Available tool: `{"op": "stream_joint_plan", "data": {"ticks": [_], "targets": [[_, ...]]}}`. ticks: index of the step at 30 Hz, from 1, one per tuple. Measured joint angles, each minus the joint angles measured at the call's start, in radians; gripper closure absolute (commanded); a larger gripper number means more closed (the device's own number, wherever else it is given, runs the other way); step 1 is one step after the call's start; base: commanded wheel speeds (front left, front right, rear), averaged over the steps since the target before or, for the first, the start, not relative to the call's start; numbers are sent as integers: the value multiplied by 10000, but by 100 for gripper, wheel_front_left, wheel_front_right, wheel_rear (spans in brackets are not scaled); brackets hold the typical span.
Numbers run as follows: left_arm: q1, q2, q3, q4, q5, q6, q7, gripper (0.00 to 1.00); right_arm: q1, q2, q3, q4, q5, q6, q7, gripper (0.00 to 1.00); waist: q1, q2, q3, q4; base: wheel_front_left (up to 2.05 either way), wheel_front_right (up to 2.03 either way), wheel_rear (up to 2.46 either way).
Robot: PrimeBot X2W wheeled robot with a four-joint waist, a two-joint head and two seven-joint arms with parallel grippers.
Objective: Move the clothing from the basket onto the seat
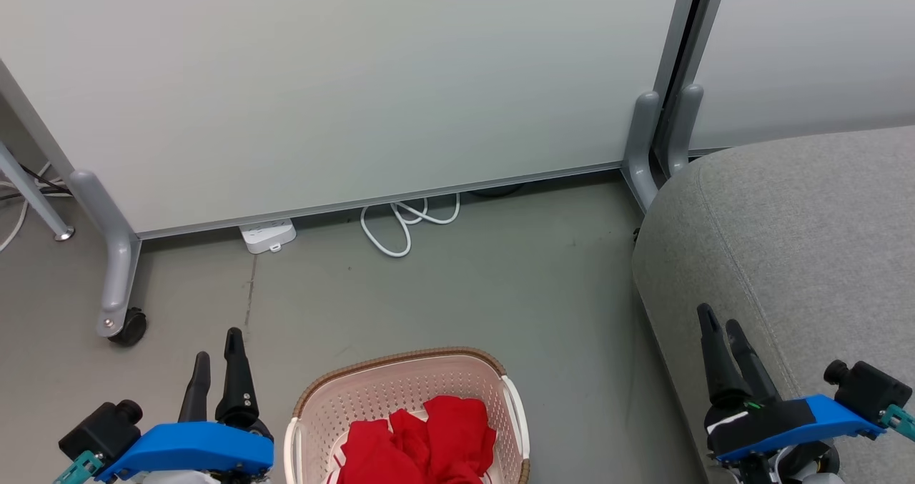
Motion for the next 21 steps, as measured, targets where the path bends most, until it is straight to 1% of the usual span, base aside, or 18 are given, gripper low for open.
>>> {"op": "stream_joint_plan", "data": {"ticks": [21], "targets": [[89, -10, -125, 102, 2539, 100, -581, 0, -180, -21, 171, -4, -2359, 2, -445, 0, 0, 0, -19, -45, 0, 0, 0]]}}
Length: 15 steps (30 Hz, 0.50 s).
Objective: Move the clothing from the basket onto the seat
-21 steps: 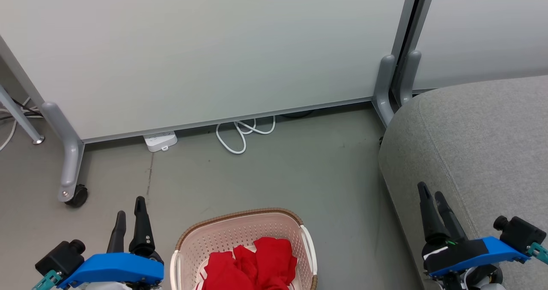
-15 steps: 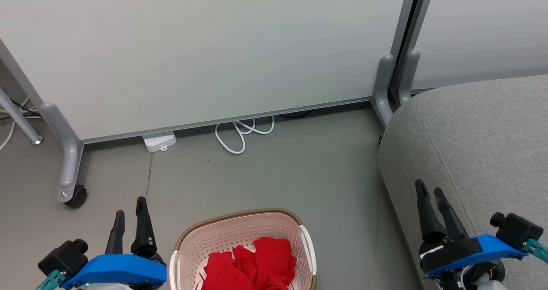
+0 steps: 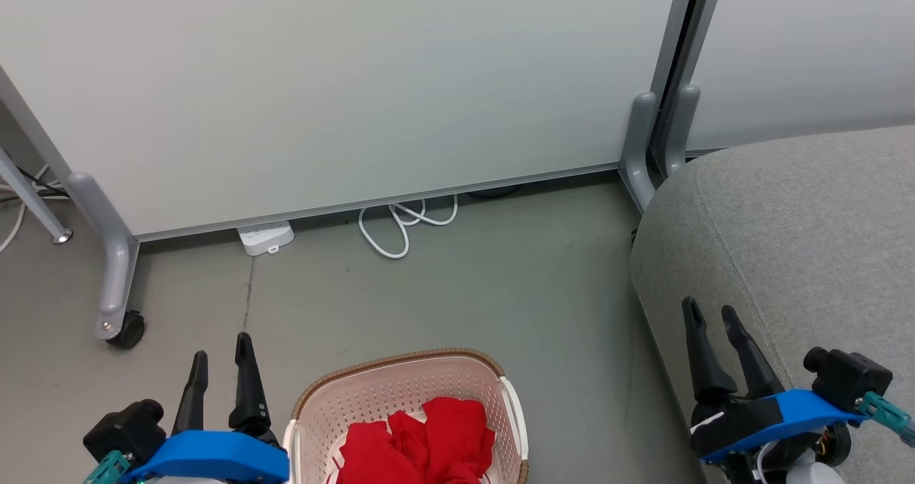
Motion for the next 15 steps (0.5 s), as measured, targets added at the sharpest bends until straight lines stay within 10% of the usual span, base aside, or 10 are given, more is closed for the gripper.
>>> {"op": "stream_joint_plan", "data": {"ticks": [15], "targets": [[77, -2, -69, 313, 1358, 10, -372, 0, -4, -12, -2, 61, -1674, 2, -127, 0, 0, 0, -95, -46, 0, 0, 0]]}}
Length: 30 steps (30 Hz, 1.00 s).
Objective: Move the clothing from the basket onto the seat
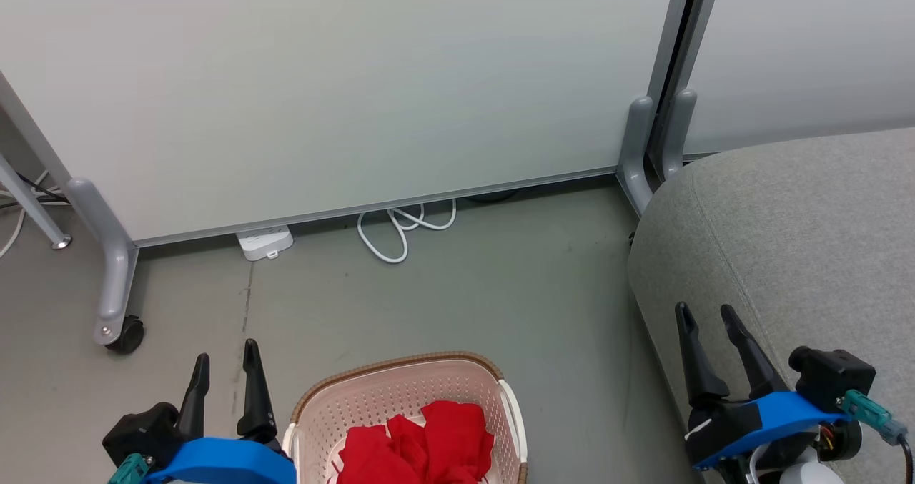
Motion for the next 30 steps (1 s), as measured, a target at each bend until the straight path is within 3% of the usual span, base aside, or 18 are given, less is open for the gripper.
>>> {"op": "stream_joint_plan", "data": {"ticks": [30], "targets": [[88, -33, -159, 65, 1595, 94, -625, 0, 4, -31, 86, -63, -2462, 4, -59, 0, 0, 0, -123, -129, 0, 0, 0]]}}
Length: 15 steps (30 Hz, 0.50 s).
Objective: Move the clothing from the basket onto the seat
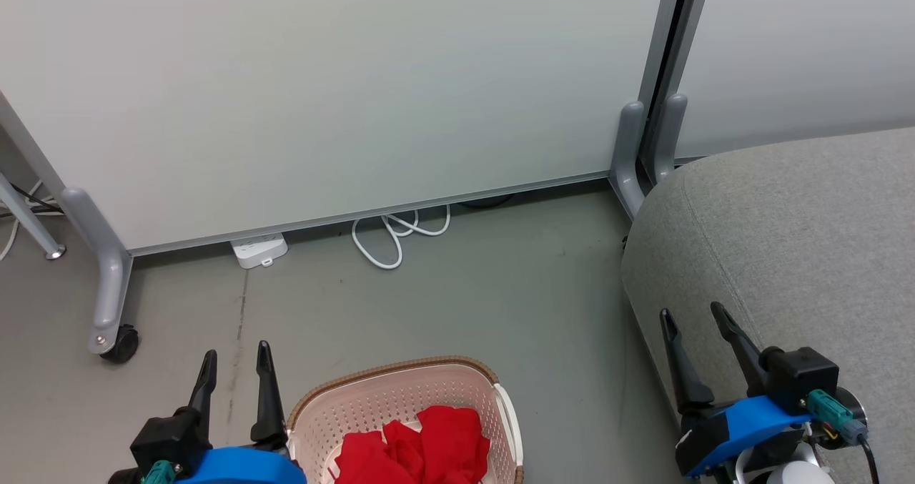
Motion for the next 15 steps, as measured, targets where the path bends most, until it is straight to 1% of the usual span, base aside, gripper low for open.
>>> {"op": "stream_joint_plan", "data": {"ticks": [9, 15], "targets": [[74, -2, -71, -2, 499, 79, -144, 0, -2, -6, 40, -15, -587, 10, -117, 0, 0, 0, 7, -16, 0, 0, 0], [103, -2, -79, 4, 495, 81, -146, 0, -2, -8, 63, -27, -610, 10, -117, 0, 0, 0, 25, -13, 0, 0, 0]]}}
